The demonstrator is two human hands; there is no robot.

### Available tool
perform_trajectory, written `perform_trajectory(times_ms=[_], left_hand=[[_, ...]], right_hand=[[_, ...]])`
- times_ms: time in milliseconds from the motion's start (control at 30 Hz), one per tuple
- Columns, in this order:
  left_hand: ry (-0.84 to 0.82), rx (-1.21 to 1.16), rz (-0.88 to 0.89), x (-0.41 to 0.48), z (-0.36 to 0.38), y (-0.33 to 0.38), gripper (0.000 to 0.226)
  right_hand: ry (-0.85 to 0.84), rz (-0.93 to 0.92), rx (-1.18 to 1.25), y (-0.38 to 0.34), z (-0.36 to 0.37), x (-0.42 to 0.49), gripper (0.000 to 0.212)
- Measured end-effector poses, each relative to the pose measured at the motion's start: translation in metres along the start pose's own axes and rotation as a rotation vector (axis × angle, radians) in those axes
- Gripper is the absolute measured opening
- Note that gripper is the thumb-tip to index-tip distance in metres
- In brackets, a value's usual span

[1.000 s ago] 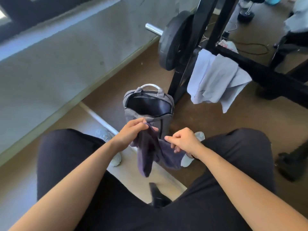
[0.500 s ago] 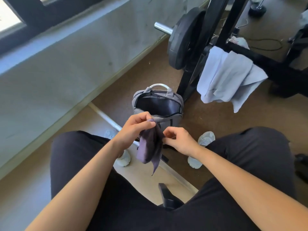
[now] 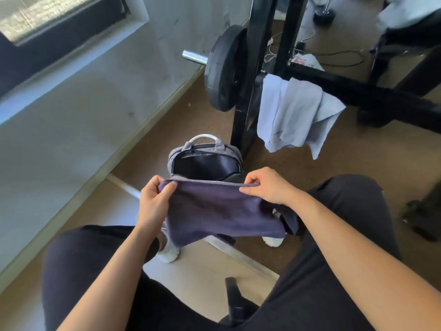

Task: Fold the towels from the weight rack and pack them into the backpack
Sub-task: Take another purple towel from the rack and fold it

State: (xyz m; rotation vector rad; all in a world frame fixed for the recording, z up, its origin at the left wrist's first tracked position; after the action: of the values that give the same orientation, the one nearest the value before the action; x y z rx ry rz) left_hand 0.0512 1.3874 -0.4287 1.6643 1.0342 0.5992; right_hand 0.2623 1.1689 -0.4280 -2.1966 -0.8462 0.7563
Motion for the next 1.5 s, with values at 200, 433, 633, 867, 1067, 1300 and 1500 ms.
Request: perform_trajectory(times_ms=[200,433,633,867,1067,1300,1500], left_hand=[[-0.036,0.351,0.226,0.007,0.002,-0.003,0.043],[-0.200,0.276,0.090,0.021,-0.004,0.000,0.046],[-0.476,-0.153,-0.175,0.007,-0.011,0.013,0.037],[-0.063,-0.061,-0.136,0.025,-0.036,-0.001,0.045],[0.170,0.011,-0.270,0.031,-0.052,-0.024,0.032],[-0.231,-0.134,-0.287,-0.009,0.009,-0.004,0.038],[-0.373,-0.245,-0.164,-0.036,0.053,-0.001,0.026]], right_hand=[[0.392,0.134,0.063,0.029,-0.034,0.008,0.014],[0.585,0.192,0.039,0.045,-0.045,0.009,0.014],[0.731,0.328,-0.036,0.059,-0.049,0.007,0.016],[0.674,0.478,0.032,0.069,-0.045,0.011,0.030],[0.330,0.383,0.127,0.050,-0.022,0.010,0.039],[-0.068,0.307,0.881,0.004,0.028,-0.008,0.037],[-0.268,0.206,0.961,-0.020,0.051,-0.016,0.072]])
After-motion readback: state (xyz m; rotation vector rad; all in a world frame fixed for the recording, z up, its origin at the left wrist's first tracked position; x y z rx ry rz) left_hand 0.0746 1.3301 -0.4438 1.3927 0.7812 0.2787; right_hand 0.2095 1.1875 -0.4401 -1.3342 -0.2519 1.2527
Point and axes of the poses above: each hand's wrist, its own x-axis towards the middle knuckle, its own z-axis out of the palm, y = z × x, the point moved 5 cm from there along x, towards the middle knuckle, and after that the axes turned 5 degrees about y, right-handed, at the moved point
